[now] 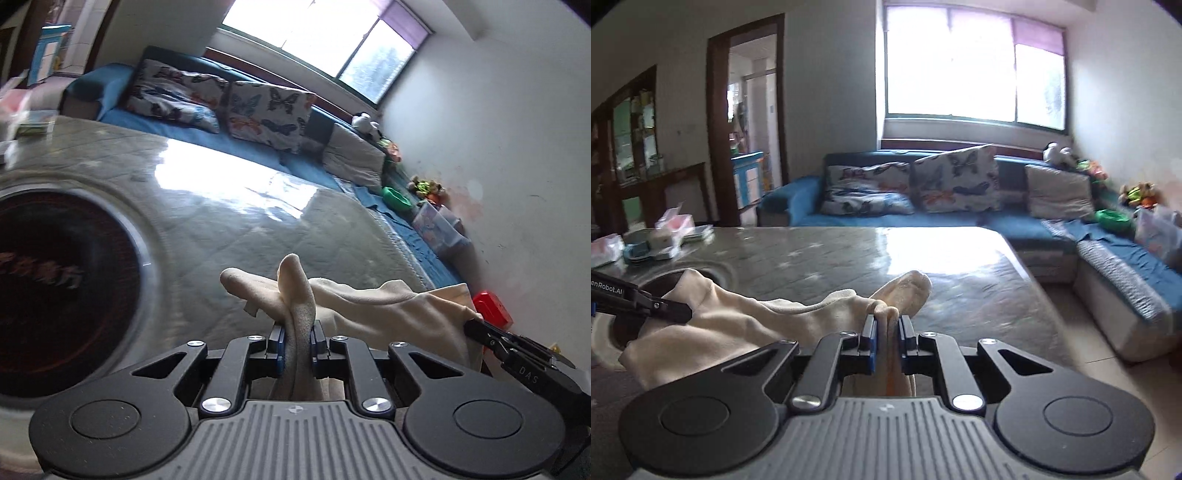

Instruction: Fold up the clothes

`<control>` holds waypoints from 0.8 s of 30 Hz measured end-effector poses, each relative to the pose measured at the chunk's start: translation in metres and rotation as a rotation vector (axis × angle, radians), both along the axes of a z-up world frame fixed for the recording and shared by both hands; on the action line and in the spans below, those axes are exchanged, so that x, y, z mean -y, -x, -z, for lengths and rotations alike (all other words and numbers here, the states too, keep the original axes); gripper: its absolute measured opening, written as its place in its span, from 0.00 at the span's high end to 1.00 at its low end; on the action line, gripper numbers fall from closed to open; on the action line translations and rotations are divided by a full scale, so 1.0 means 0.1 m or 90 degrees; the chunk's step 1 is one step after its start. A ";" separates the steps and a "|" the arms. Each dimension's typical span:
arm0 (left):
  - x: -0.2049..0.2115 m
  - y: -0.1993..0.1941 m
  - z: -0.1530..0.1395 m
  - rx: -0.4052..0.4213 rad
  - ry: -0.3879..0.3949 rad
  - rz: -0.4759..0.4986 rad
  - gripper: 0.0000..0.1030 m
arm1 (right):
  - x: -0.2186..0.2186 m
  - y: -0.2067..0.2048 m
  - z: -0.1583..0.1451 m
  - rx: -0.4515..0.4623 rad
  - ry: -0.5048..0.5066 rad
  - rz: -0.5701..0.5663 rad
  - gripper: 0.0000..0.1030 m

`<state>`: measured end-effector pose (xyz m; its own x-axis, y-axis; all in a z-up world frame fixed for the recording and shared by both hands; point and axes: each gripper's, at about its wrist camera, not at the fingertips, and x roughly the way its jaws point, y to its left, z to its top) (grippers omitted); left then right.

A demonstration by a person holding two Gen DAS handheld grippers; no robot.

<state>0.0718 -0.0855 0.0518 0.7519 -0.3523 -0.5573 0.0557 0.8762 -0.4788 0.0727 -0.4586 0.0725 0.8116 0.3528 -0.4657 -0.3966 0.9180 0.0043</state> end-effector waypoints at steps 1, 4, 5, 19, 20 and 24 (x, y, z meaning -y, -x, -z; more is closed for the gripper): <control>0.08 -0.07 0.01 0.000 -0.005 0.007 0.87 | 0.04 -0.03 -0.01 0.003 0.007 0.011 0.90; 0.23 -0.18 0.08 -0.004 -0.044 0.018 0.85 | 0.22 -0.17 0.04 0.001 0.031 0.058 0.90; 0.28 -0.22 0.11 -0.005 -0.057 0.021 0.83 | 0.28 -0.22 0.05 0.000 0.039 0.074 0.90; 0.54 -0.50 0.22 -0.011 -0.155 0.027 0.68 | 0.23 -0.55 0.43 -0.079 0.007 0.078 0.69; 0.54 -0.53 0.22 -0.013 -0.157 0.029 0.68 | 0.17 -0.61 0.47 -0.087 0.011 0.068 0.66; 0.59 -0.62 0.23 -0.013 -0.172 0.042 0.64 | -0.02 -0.78 0.60 -0.105 0.032 0.044 0.64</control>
<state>0.1342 -0.1443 0.0288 0.7197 -0.2366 -0.6528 0.1095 0.9671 -0.2298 0.1508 -0.4564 0.0130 0.7441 0.2719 -0.6103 -0.3309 0.9435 0.0170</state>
